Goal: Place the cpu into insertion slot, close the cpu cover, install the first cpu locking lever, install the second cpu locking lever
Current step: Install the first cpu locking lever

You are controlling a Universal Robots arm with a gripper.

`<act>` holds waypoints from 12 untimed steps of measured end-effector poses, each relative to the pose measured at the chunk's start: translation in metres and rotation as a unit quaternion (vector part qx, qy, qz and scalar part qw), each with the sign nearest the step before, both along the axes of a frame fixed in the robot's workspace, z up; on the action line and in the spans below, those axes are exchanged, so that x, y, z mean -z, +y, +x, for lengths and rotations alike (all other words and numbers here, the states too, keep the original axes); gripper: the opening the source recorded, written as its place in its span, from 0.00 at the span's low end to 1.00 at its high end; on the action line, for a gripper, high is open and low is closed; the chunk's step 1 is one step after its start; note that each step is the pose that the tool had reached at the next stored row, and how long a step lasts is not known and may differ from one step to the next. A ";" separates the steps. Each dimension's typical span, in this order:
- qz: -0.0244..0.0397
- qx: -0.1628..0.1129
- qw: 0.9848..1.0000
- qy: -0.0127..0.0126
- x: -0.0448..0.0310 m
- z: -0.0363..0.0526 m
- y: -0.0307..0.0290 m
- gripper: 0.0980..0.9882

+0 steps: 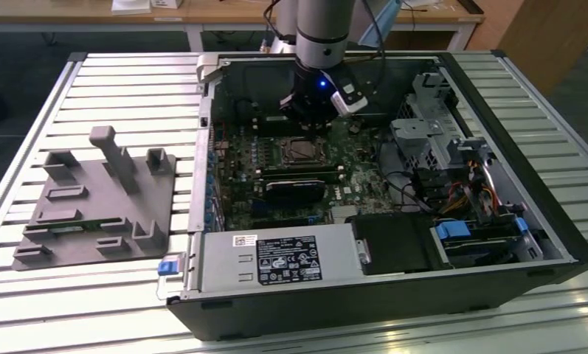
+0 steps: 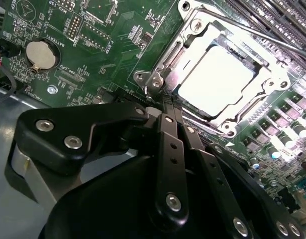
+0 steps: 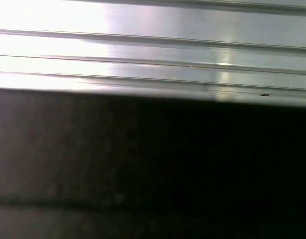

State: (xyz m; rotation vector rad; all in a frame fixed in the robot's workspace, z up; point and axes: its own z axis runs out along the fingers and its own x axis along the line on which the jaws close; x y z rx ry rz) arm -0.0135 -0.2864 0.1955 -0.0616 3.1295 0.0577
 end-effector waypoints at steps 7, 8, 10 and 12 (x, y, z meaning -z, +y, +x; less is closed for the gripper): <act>0.003 0.000 1.000 0.000 -0.0124 0.0000 0.0005 0.01; 0.003 0.000 1.000 0.000 -0.0158 0.0000 0.0005 0.01; 0.003 0.000 1.000 0.000 -0.0175 0.0001 0.0004 0.01; 0.003 0.000 1.000 0.000 -0.0175 0.0001 0.0001 0.01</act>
